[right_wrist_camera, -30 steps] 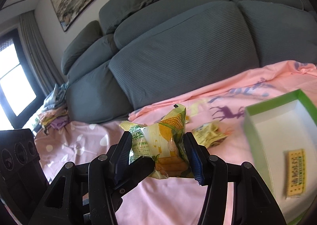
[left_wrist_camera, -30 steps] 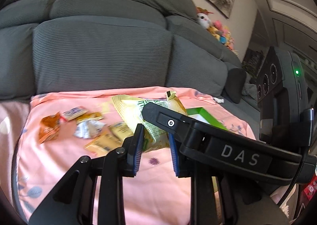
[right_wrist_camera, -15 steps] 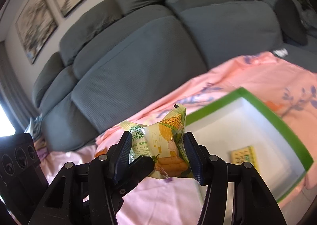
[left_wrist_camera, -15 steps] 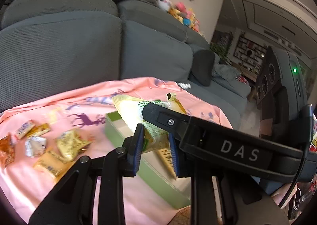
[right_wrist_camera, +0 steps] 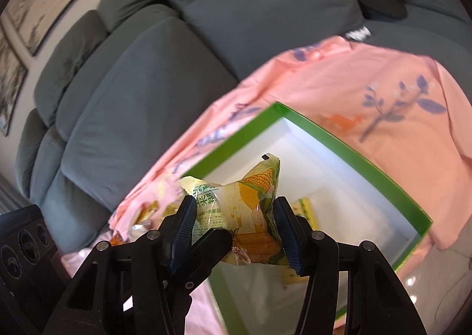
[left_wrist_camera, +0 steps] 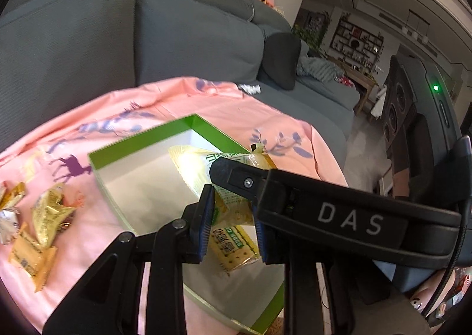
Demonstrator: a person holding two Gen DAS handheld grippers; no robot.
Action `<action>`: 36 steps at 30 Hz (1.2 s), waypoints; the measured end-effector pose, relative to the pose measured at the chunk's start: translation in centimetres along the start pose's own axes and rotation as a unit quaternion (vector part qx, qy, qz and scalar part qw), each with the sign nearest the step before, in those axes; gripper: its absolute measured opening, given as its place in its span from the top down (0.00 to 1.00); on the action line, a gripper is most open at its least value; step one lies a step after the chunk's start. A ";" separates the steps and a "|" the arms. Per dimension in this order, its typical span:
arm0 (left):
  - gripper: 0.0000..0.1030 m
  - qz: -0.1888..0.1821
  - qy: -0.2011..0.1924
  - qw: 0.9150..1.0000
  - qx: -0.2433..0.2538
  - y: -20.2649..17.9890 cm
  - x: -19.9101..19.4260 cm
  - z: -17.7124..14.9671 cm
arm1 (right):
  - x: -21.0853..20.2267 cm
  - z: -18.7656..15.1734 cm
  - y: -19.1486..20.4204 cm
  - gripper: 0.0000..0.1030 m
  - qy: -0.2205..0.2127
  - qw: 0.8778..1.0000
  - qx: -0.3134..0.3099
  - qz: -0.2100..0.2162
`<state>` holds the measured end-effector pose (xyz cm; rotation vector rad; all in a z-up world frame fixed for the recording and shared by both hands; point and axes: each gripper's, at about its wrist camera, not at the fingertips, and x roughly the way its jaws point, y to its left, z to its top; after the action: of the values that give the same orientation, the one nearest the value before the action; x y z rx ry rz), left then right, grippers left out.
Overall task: Organize snacks
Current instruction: 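Carry the yellow corn-snack bag with the right gripper into the green box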
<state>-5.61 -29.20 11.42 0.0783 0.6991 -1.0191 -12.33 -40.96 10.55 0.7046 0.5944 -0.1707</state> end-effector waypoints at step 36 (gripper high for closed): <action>0.76 -0.039 0.128 0.989 -0.056 0.0 7.7 -1.3 | 3.1 0.2 -5.6 0.44 0.070 0.989 0.084 -0.095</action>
<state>-3.71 -34.52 6.07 0.0854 0.9993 -1.0536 -11.61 -45.18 5.74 0.8280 0.7884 -0.3539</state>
